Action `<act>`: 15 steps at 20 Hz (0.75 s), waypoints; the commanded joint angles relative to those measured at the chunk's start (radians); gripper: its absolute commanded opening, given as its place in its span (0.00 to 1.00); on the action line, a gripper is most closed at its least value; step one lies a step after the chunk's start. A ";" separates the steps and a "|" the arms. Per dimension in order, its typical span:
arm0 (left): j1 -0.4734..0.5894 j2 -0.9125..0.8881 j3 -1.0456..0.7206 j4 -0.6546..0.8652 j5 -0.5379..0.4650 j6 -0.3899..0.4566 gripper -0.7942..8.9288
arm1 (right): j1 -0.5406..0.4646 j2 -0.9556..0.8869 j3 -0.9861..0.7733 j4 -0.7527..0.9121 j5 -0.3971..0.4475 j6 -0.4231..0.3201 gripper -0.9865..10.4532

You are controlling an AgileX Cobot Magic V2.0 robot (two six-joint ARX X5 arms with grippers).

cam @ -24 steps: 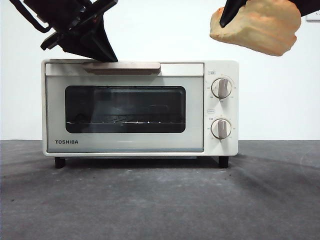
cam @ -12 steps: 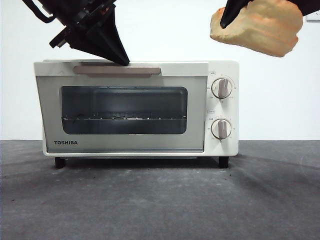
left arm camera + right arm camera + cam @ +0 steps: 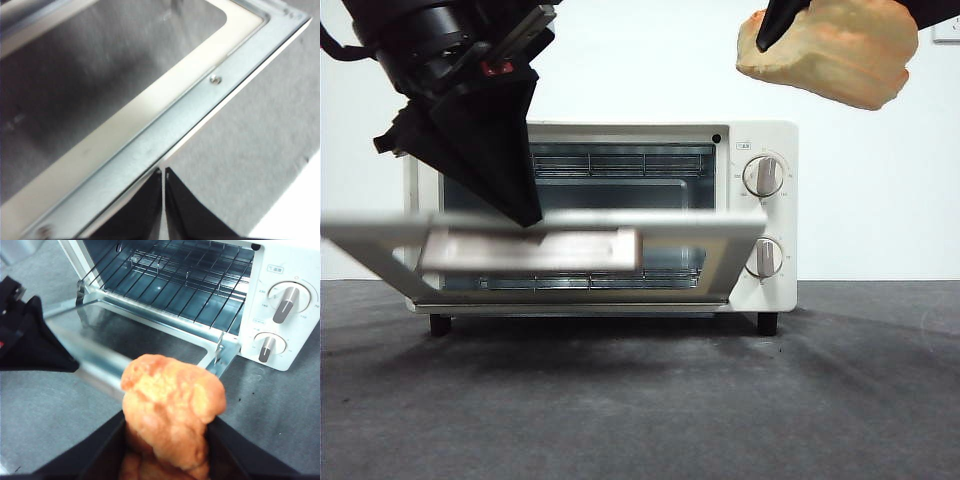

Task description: The left arm flap open the oven, the right arm pick bread and place it into oven, the left arm flap close the oven

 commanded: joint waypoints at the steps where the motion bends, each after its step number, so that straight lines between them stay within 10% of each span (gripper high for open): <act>1: -0.006 0.015 0.010 -0.012 -0.008 0.011 0.10 | 0.008 0.009 0.020 0.010 0.003 -0.012 0.26; 15: 0.212 -0.365 -0.108 0.043 -0.016 -0.015 0.10 | -0.011 0.227 0.057 0.149 -0.085 -0.004 0.26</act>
